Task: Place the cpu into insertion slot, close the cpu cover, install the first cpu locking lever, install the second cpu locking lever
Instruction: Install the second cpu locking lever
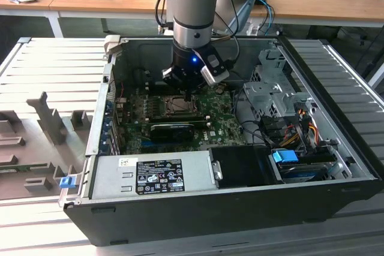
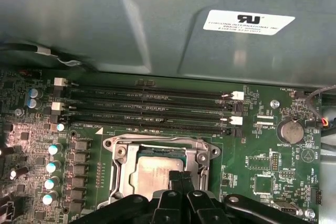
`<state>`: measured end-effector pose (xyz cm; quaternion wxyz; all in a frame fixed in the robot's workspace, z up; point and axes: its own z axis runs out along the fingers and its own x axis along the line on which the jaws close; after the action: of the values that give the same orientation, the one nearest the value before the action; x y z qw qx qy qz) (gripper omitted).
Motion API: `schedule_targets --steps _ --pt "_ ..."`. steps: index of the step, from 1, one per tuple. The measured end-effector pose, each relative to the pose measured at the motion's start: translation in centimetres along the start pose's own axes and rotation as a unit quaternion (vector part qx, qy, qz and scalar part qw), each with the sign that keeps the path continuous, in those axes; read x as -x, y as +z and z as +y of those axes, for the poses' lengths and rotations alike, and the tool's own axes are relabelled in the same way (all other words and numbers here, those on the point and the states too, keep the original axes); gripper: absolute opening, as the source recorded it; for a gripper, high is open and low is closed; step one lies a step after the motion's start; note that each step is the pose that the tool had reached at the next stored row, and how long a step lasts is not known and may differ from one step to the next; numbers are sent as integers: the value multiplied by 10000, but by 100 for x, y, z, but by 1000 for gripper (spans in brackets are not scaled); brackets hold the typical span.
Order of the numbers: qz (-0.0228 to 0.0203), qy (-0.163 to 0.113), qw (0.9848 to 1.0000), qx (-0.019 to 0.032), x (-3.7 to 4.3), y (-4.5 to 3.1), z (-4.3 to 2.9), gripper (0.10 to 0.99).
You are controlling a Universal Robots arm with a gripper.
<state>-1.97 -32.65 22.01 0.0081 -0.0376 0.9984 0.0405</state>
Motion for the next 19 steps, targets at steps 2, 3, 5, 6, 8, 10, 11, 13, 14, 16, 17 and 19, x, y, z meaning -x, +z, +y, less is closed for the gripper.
schedule_targets --steps 2,3,5,6,8,10,11,13,14,16,17,19 --pt "0 0 10000 0 -1 -1 -11 106" --pt "0 0 10000 0 -1 -1 -14 106" --pt "0 0 10000 0 -2 -2 -22 106" --pt "0 0 10000 -1 -2 -2 -26 106" --pt "0 -1 10000 0 -2 -3 -33 106" --pt "0 -1 10000 0 -3 -4 -44 106" --pt "0 0 10000 0 -4 -5 -49 106" --pt "1 0 10000 -1 -4 -27 -53 106" --pt "0 0 10000 0 -4 -55 -53 106" --pt "0 0 10000 -1 -2 -121 -50 106" --pt "1 0 10000 -2 -1 -155 -48 106" --pt "1 0 10000 -1 0 -219 -54 106"
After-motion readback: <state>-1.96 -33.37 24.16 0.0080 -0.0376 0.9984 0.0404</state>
